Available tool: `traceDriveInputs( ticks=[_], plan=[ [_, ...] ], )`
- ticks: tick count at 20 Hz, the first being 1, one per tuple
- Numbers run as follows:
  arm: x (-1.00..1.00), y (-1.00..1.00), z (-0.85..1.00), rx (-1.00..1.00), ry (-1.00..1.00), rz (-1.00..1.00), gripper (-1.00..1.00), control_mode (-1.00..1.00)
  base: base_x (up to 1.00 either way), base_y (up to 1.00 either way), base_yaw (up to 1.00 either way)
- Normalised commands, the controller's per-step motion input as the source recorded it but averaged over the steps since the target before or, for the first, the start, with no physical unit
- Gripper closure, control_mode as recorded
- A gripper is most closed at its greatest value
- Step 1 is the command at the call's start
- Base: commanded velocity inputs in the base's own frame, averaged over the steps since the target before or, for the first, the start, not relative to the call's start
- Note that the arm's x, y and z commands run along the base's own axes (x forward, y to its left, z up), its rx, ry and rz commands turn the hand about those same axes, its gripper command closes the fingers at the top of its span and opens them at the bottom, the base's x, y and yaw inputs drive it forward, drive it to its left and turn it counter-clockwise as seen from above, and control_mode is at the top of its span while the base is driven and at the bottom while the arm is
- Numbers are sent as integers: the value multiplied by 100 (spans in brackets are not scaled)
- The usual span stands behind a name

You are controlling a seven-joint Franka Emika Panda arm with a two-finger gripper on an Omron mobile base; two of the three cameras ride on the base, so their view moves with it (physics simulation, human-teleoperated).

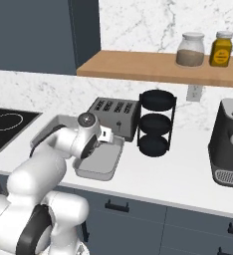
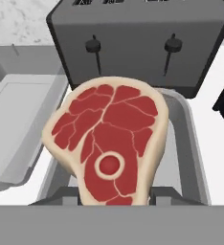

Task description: Place one bell pepper and one steak in each tupperware on the nearby counter, to pack two identical lunches.

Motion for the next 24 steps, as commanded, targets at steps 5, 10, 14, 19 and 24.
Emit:
traceDriveInputs(
  ticks=[5, 10, 14, 19, 24],
  plan=[
    [16, 7, -55, -6, 0, 0, 100, -100, 0, 0, 0],
    [0, 38, -39, -4, 1, 0, 100, -100, 0, 0, 0],
    [1, 18, -29, 0, 0, 0, 100, -100, 0, 0, 0],
    [12, 10, -14, 0, 0, 0, 100, -100, 0, 0, 0],
    [0, 1, 0, 0, 0, 0, 100, -100, 0, 0, 0]
  ],
)
